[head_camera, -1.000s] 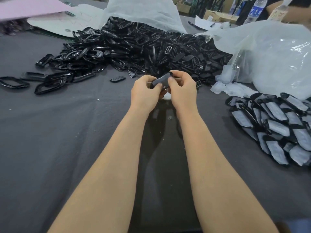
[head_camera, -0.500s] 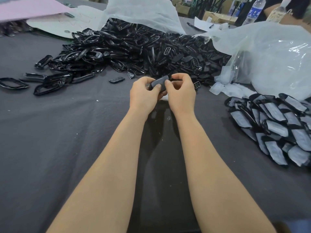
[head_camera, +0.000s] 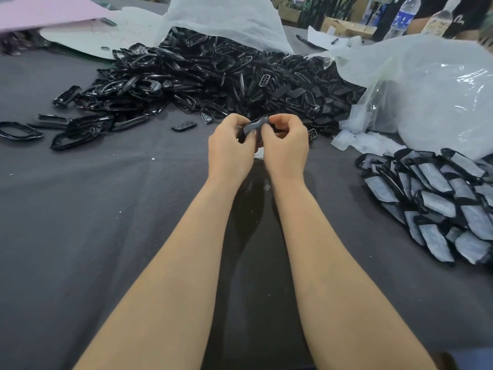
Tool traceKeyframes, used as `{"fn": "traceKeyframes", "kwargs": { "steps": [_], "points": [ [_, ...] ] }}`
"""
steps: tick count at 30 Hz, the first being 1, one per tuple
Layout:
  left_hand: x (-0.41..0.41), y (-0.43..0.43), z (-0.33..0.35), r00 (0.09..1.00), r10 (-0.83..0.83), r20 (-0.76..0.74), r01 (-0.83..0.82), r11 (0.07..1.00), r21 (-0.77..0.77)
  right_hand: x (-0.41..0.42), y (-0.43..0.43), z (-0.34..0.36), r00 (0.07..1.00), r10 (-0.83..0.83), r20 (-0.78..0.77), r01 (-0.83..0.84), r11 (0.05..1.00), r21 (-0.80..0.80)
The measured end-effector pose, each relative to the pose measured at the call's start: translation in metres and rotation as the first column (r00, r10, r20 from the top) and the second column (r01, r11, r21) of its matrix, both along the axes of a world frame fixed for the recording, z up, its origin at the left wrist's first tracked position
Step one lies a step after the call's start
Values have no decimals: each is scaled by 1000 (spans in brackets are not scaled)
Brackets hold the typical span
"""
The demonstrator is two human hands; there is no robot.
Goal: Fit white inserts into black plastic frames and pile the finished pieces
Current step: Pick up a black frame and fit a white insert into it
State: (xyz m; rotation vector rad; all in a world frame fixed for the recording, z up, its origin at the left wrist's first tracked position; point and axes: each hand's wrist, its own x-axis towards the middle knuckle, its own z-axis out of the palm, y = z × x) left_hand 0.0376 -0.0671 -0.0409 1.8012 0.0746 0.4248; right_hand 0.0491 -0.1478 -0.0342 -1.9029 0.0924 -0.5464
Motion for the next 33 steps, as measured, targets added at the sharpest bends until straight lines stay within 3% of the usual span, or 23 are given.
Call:
{"fn": "traceKeyframes", "kwargs": {
  "steps": [3,8,16,27,30,33],
  "points": [
    [0,0,0,1000,17,12,-17,1000,9,0,1,1,998,50,-28,-47,996,82],
    [1,2,-1,995,89,31,-87,994,-63,-7,6,1,991,65,116,-62,998,-28],
    [-1,3,1,996,75,55,-65,983,-171,-6,5,2,989,105,103,-111,992,54],
    [-2,1,-1,992,-24,122,12,995,95,4,-9,1,998,59,-20,-56,993,104],
    [-1,3,0,994,-52,94,47,997,61,6,-13,-1,996,79,-44,-71,983,168],
    [0,5,2,995,-90,39,91,996,-21,8,-17,0,979,183,-88,-144,931,335]
  ]
}}
